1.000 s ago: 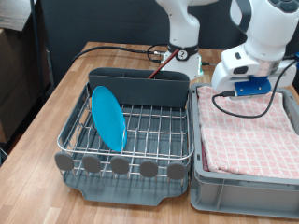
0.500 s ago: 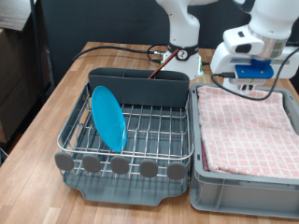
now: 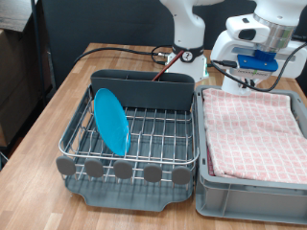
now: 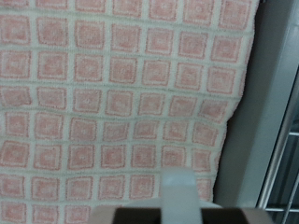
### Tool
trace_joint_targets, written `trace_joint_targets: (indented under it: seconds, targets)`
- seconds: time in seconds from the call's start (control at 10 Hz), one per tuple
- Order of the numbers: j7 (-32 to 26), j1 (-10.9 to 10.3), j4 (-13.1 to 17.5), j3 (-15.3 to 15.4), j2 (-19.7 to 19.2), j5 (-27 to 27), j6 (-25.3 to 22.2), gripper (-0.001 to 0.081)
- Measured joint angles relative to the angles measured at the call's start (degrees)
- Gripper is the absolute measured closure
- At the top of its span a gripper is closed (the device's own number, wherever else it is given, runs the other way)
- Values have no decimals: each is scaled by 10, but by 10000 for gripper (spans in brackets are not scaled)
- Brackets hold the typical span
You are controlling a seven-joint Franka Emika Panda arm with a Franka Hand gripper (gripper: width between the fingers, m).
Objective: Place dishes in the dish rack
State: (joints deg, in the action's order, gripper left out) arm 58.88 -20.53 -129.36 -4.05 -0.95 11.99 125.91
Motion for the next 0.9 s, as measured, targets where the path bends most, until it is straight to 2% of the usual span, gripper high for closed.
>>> trace_joint_targets:
  seconds: [0.4,0.9]
  targets:
    - [-54,13,43,-37,-28,12,3,734]
    - [-61,17,155,-71,-114,35,9,734]
